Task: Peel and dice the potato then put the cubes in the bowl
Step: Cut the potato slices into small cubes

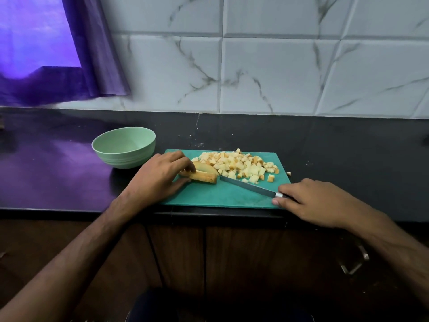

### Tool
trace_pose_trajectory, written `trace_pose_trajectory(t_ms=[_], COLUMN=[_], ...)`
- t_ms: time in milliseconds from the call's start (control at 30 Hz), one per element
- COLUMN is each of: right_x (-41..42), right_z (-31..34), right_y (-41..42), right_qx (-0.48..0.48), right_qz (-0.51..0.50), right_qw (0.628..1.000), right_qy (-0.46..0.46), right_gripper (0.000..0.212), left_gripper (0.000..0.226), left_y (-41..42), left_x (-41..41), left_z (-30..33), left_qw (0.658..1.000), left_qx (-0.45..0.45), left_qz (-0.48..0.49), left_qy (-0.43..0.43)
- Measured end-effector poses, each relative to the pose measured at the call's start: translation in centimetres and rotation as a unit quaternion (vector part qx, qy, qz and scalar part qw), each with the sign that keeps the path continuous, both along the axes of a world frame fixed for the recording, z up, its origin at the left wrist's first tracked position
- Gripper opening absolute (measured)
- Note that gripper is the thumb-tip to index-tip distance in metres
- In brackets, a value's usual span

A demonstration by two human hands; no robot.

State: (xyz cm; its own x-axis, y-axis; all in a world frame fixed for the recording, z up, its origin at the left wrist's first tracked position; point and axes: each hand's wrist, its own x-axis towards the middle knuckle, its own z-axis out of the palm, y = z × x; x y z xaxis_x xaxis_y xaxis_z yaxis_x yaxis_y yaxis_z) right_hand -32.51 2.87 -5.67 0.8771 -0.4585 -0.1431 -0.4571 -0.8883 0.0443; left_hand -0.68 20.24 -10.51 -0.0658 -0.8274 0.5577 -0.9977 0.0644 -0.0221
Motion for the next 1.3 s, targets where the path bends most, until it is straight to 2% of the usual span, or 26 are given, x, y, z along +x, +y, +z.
trace_pose_trajectory(t_ms=[100, 200, 400, 467, 567, 700, 1067, 1300], right_x=[0.7, 1.4, 2.4, 2.4, 2.2, 2.5, 2.5, 2.7], right_z=[-0.1, -0.5, -0.5, -0.6, -0.6, -0.7, -0.4, -0.9], right_y=[0.0, 0.3, 1.0, 1.1, 1.5, 1.8, 1.5, 1.5], right_qx=[-0.034, -0.038, -0.028, -0.015, -0.001, 0.007, 0.034, 0.040], right_qz=[-0.025, -0.029, -0.009, -0.003, 0.005, 0.008, 0.020, 0.021], right_qw=[0.999, 0.997, 0.998, 0.999, 0.999, 0.998, 0.999, 0.999], right_qy=[-0.018, -0.054, -0.057, -0.052, -0.052, -0.058, -0.016, -0.027], right_gripper=[0.031, 0.035, 0.034, 0.031, 0.027, 0.027, 0.029, 0.030], left_gripper=[0.027, 0.047, 0.088, 0.084, 0.054, 0.032, 0.031, 0.032], left_y=[0.5, 0.8, -0.1, -0.4, -0.5, -0.4, -0.3, 0.3], left_x=[0.0, 0.0, 1.1, 1.4, 1.9, 2.2, 1.9, 1.1], left_z=[-0.2, -0.3, 0.4, 0.8, 1.2, 1.5, 1.7, 1.9], left_qw=[1.000, 0.998, 0.984, 0.981, 0.980, 0.970, 0.959, 0.948], left_qx=[0.013, 0.042, 0.167, 0.188, 0.184, 0.189, 0.186, 0.203], left_qz=[0.013, 0.041, 0.065, 0.052, -0.001, -0.039, -0.085, -0.102], left_qy=[-0.008, -0.020, 0.000, 0.013, 0.070, 0.146, 0.196, 0.222])
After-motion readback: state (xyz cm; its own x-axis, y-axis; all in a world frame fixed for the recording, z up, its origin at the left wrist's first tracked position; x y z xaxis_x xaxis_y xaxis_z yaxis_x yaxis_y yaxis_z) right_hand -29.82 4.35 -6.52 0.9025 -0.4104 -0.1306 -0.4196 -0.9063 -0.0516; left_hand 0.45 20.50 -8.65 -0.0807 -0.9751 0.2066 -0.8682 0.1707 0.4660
